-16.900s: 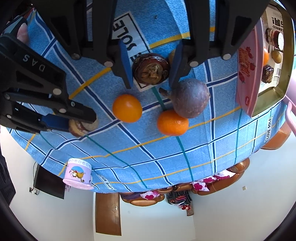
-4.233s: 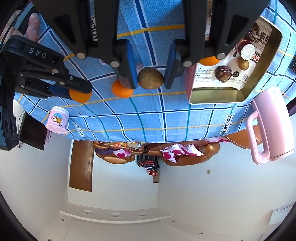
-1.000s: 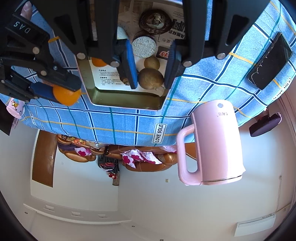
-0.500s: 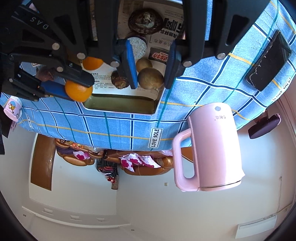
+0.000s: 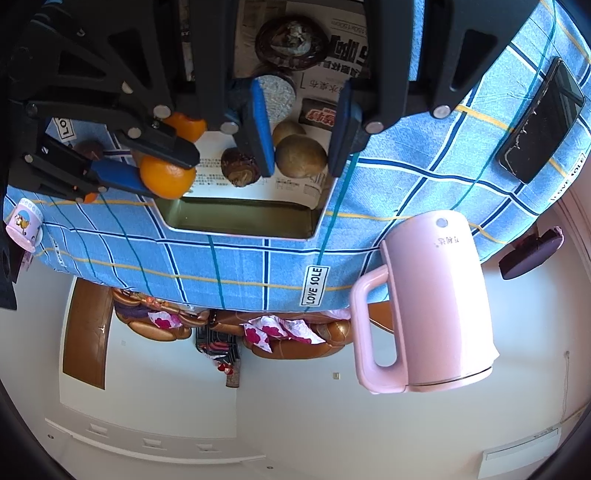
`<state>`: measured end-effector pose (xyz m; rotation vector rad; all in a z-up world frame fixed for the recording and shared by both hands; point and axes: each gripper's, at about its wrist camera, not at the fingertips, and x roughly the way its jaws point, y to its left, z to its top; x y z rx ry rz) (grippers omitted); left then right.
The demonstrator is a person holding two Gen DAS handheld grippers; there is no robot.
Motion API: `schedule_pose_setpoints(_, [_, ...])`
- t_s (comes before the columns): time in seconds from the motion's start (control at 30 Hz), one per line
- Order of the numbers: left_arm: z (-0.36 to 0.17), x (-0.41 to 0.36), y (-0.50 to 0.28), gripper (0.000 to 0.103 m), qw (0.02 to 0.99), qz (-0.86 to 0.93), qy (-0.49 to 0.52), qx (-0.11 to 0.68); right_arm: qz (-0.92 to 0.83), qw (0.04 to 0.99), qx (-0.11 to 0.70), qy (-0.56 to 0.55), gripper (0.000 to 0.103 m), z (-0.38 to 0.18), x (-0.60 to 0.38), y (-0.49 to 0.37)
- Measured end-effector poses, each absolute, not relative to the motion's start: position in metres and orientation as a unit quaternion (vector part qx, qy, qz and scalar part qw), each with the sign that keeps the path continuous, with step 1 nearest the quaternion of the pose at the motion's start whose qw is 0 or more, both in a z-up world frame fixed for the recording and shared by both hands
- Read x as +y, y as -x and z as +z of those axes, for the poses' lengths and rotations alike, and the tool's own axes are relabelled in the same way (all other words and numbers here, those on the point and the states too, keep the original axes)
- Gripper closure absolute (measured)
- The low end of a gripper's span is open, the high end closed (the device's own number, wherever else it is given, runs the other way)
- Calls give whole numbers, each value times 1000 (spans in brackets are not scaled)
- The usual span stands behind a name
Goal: Organize fruits
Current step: 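Lower the brown fruit and orange into the pink tin and open both grippers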
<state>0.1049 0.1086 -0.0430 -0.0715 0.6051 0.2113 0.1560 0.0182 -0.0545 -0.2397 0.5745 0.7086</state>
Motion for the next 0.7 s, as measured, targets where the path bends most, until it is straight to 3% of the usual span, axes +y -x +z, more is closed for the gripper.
schedule_pose_setpoints(0.7, [-51,108,-118,71,938,92,31,334,339,884,302,113,66,-60,22,-166])
